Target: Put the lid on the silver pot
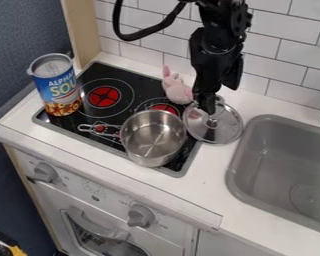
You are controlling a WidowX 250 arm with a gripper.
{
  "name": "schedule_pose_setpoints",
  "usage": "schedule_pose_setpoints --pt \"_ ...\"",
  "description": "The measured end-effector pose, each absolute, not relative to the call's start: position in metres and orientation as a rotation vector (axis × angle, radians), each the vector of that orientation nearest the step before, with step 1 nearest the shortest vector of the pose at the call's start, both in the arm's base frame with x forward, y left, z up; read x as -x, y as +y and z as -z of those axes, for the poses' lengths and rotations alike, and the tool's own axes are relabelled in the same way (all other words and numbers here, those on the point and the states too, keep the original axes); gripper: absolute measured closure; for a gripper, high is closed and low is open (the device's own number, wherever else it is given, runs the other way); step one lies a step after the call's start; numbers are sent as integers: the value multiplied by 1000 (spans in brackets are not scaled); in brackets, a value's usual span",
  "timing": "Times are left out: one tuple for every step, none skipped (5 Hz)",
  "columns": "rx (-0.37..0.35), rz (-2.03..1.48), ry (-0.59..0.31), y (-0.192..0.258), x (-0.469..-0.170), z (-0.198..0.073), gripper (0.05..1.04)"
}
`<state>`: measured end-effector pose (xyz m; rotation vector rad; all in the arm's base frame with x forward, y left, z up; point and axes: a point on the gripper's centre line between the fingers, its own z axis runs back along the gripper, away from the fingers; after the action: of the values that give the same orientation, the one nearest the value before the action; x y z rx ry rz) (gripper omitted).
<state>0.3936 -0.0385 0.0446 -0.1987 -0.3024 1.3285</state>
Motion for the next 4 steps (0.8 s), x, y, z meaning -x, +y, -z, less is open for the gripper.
schedule_pose_setpoints --pt "172 -1335 -276 -38 -391 -32 82" --pt "85 -1350 -254 -36 -390 -11 82" --pt "35 -1357 -258 -35 -393 -3 82" --pt "16 -1362 -243 -35 -396 6 82"
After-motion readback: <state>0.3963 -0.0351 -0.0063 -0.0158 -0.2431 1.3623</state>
